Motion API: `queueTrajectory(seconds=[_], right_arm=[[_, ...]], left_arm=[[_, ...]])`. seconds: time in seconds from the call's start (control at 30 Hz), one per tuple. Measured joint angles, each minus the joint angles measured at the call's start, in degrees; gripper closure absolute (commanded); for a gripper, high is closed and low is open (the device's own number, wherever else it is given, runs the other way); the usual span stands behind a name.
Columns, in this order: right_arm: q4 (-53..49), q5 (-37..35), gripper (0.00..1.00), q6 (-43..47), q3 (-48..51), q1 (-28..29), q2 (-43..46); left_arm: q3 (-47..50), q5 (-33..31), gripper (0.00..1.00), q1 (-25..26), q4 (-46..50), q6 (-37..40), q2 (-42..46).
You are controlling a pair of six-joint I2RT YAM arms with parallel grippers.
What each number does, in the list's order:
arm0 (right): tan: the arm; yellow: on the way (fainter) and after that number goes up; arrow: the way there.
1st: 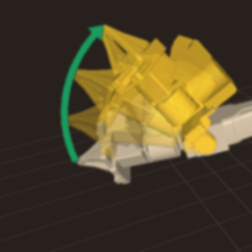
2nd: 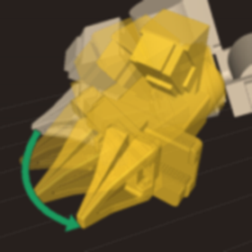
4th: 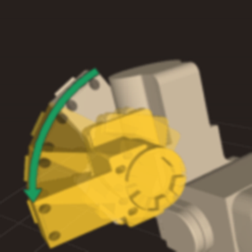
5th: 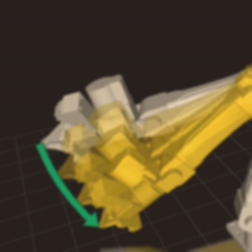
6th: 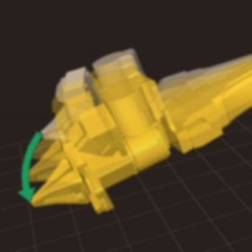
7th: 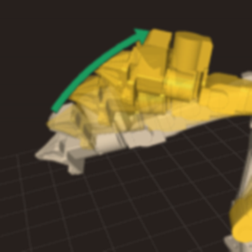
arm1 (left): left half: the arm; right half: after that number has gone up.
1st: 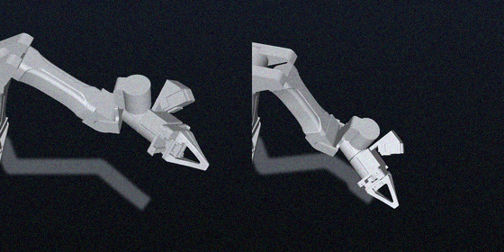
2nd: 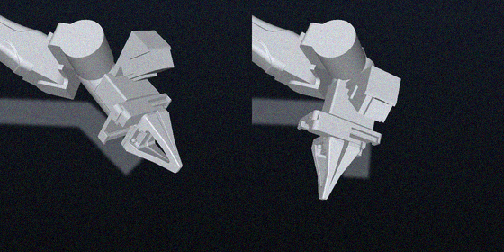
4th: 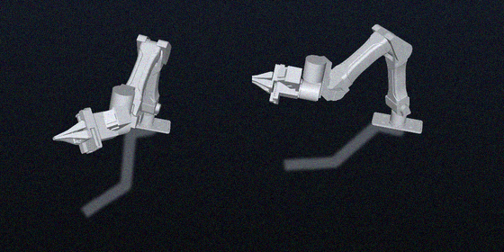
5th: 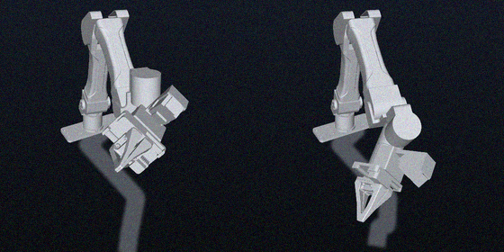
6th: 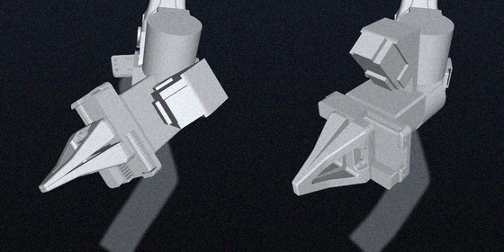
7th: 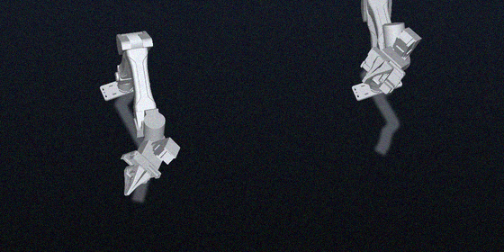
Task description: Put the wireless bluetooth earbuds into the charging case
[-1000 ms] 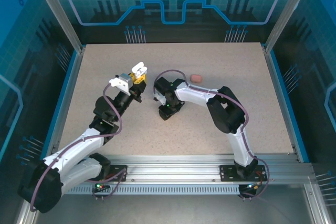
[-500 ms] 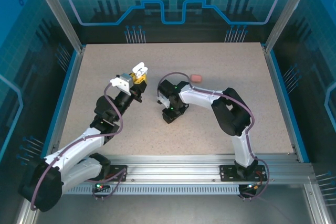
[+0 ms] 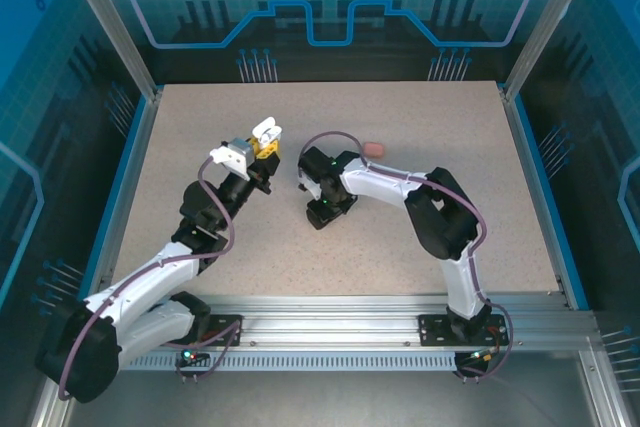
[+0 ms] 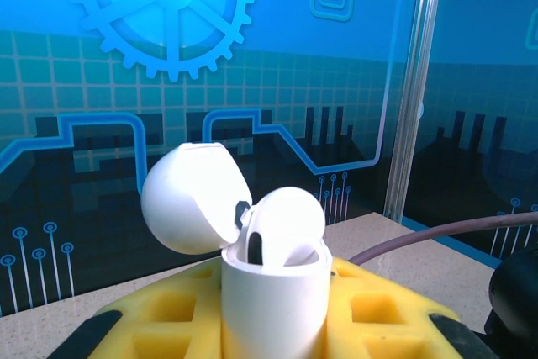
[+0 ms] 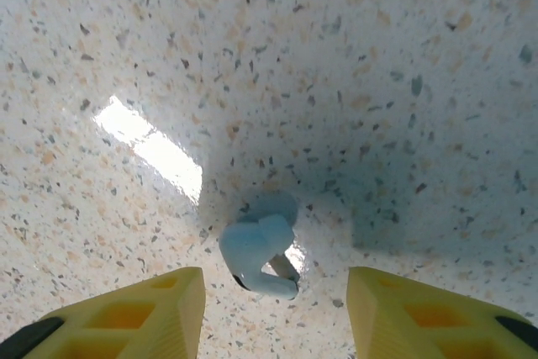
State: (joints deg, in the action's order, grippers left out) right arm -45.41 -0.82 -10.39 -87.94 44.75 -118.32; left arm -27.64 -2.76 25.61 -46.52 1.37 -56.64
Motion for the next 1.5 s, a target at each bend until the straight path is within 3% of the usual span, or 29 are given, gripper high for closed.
queueTrajectory(seconds=[0.53,0.87,1.5], right_arm=[[-0.7,-0.3,0.53,0.4,-1.8,0.3,-3.3],[-2.0,-1.0,0.6,0.3,-3.0,0.3,-4.0],[0.4,-1.9,0.56,0.4,-3.1,0.4,-4.0]], left_arm=[[-0.1,0.0,1.0,0.0,0.0,0.0,-0.3],[-0.1,0.0,1.0,0.0,0.0,0.0,-0.3],[-0.1,0.0,1.0,0.0,0.0,0.0,-0.3]])
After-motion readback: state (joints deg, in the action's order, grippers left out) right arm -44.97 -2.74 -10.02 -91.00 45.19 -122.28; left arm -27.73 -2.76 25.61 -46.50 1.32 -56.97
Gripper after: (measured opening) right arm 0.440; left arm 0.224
